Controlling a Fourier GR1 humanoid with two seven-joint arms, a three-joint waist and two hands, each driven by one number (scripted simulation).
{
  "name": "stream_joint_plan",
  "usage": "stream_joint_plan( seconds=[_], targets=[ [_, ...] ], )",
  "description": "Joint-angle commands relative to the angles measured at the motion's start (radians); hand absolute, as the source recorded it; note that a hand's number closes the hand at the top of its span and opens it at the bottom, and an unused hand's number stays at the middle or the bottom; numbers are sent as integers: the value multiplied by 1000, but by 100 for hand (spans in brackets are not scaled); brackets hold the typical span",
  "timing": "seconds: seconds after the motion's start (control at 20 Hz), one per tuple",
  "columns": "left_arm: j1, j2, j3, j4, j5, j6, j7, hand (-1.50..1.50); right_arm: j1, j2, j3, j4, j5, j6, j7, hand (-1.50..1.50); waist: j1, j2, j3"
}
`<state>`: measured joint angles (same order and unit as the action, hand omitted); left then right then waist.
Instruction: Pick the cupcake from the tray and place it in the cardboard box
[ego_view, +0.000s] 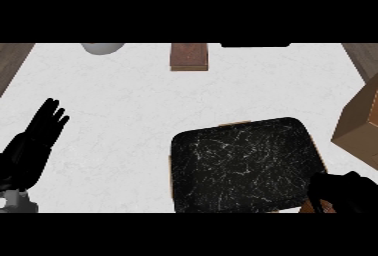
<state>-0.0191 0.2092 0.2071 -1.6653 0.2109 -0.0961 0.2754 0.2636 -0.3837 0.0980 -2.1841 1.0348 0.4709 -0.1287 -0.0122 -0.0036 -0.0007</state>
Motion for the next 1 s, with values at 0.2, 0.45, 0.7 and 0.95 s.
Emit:
stream_joint_plan(
  seconds=[0.2,0.45,0.7,0.95],
  targets=[
    [-17,39,45,-3,49,-26,37,0,-24,70,-194,-358,-176,107,115,150,-5,-2,-1],
    [23,11,16,10,7,-18,2,0,-158,162,-330,-337,-206,140,211,150,-3,-2,-1],
    [13,-2,1,-59,11,5,49,0,-345,136,-555,-254,-272,245,252,150,1,-3,0],
    [15,1,17,19,5,-26,-20,0,-573,8,-715,-76,-338,379,269,150,9,1,0]
  ],
)
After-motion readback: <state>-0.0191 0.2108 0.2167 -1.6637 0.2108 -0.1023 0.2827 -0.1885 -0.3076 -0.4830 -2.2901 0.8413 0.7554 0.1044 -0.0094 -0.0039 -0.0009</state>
